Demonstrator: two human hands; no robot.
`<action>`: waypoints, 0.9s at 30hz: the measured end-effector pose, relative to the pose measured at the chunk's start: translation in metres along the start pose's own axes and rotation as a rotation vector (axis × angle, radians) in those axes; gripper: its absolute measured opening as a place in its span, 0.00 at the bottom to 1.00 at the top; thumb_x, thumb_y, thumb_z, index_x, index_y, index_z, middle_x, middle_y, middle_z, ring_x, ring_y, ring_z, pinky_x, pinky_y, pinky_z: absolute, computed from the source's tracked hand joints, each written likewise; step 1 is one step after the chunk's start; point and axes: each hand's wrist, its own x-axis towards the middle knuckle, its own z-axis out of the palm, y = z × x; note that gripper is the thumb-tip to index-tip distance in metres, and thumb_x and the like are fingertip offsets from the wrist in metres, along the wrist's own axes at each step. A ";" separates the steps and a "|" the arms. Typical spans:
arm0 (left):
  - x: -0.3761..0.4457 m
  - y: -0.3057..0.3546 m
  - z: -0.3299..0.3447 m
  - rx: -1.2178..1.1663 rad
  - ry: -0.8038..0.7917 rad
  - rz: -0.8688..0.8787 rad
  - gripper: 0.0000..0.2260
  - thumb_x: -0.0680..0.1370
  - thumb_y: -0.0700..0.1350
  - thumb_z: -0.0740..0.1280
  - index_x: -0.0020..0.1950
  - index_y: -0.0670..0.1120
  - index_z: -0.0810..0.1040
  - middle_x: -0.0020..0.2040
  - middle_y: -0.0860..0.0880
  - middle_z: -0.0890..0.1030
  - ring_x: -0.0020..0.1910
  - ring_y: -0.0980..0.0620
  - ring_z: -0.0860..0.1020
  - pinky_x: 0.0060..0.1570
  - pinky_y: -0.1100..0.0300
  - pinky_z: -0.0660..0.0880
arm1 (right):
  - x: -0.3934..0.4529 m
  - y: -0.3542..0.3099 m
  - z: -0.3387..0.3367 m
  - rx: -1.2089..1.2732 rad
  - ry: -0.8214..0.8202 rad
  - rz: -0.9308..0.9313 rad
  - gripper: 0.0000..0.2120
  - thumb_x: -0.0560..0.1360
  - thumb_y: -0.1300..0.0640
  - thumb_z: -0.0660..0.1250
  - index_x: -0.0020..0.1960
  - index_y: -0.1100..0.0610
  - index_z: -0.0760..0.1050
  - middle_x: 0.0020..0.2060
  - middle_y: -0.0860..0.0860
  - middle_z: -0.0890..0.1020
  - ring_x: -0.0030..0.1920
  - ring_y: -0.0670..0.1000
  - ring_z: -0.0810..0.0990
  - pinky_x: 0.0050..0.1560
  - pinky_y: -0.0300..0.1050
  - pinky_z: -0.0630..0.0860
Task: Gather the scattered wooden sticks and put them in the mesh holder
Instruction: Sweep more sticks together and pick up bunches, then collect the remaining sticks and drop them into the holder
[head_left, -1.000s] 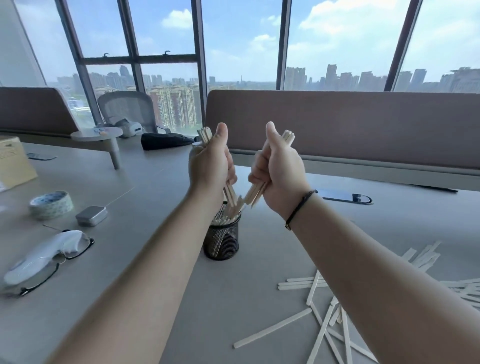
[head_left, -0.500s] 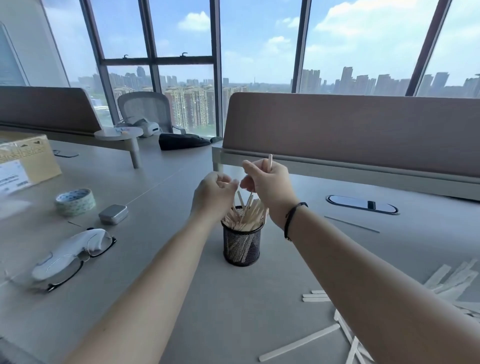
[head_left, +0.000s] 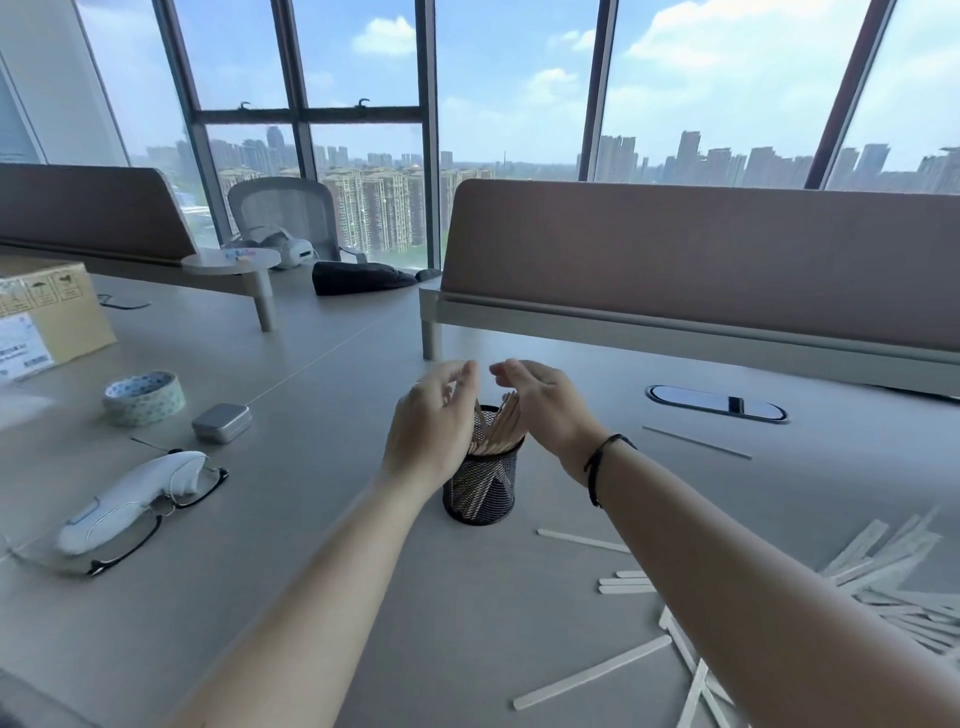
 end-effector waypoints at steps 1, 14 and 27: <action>-0.001 0.000 0.000 0.025 -0.019 0.038 0.22 0.81 0.63 0.57 0.63 0.50 0.79 0.60 0.51 0.82 0.61 0.51 0.78 0.58 0.55 0.73 | 0.000 0.001 -0.004 0.042 0.025 -0.005 0.17 0.84 0.51 0.56 0.62 0.57 0.79 0.58 0.52 0.83 0.57 0.47 0.79 0.53 0.40 0.72; -0.077 0.036 0.043 0.361 -0.156 0.857 0.20 0.76 0.63 0.67 0.59 0.49 0.81 0.62 0.50 0.80 0.62 0.49 0.76 0.62 0.52 0.72 | -0.021 0.109 -0.100 -0.673 -0.009 0.178 0.27 0.74 0.46 0.71 0.70 0.54 0.72 0.68 0.53 0.76 0.67 0.55 0.75 0.66 0.51 0.71; -0.093 0.007 0.115 0.528 -0.870 0.384 0.50 0.64 0.81 0.60 0.80 0.62 0.50 0.82 0.59 0.47 0.79 0.62 0.42 0.78 0.56 0.44 | 0.000 0.157 -0.167 -0.924 0.106 0.298 0.41 0.72 0.24 0.49 0.78 0.47 0.57 0.79 0.54 0.58 0.80 0.54 0.53 0.76 0.64 0.49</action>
